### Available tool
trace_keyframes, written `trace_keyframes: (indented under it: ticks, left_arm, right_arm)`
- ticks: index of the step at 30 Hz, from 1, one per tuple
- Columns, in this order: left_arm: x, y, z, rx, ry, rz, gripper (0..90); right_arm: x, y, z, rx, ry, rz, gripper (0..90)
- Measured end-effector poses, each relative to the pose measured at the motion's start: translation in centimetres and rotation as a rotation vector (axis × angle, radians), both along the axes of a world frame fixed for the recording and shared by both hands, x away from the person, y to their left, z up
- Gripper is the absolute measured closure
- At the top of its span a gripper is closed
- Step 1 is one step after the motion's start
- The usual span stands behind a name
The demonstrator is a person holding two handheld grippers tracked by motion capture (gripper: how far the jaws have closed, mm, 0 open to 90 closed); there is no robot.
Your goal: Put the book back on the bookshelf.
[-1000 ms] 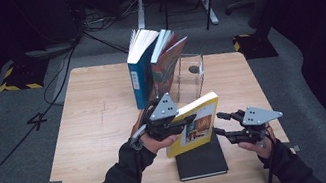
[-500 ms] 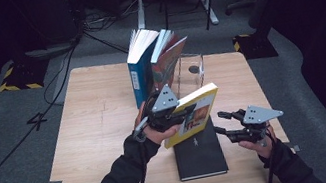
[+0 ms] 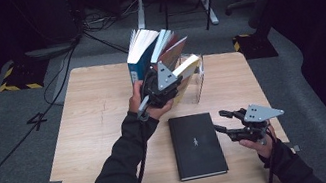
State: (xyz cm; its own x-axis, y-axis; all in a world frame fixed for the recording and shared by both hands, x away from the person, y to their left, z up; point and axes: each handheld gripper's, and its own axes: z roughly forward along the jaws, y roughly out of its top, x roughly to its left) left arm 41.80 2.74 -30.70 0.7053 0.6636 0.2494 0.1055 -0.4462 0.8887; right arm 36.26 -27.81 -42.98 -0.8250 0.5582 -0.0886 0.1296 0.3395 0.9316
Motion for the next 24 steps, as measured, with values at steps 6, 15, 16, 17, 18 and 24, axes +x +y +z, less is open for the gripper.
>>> trace_keyframes:
  ticks: [6, 15, 16, 17, 18, 24]
  left_arm:
    - [1.3, 0.0, -0.4, -0.022, 0.013, 0.063, 75.0]
    - [3.7, -1.1, -1.5, -0.054, 0.033, 0.19, 75.0]
    - [4.0, -1.4, -1.6, -0.057, 0.042, 0.197, 75.0]
    - [4.2, -1.6, -1.7, -0.058, 0.045, 0.202, 75.0]
    - [4.5, -1.9, -1.8, -0.057, 0.045, 0.206, 75.0]
    - [6.7, -2.8, -2.4, -0.095, 0.071, 0.242, 75.0]
  right_arm:
    - [0.1, 0.1, -0.2, -0.005, 0.009, -0.007, 44.1]
    - [-0.2, 0.6, -0.4, -0.02, 0.005, 0.013, 43.8]
    - [-0.2, 0.6, -0.4, -0.019, 0.007, 0.014, 43.8]
    - [-0.2, 0.7, -0.5, -0.023, 0.008, 0.017, 43.8]
    - [-0.2, 0.8, -0.5, -0.027, 0.007, 0.018, 43.8]
    - [-0.2, 0.9, -0.7, -0.031, 0.021, 0.018, 42.9]
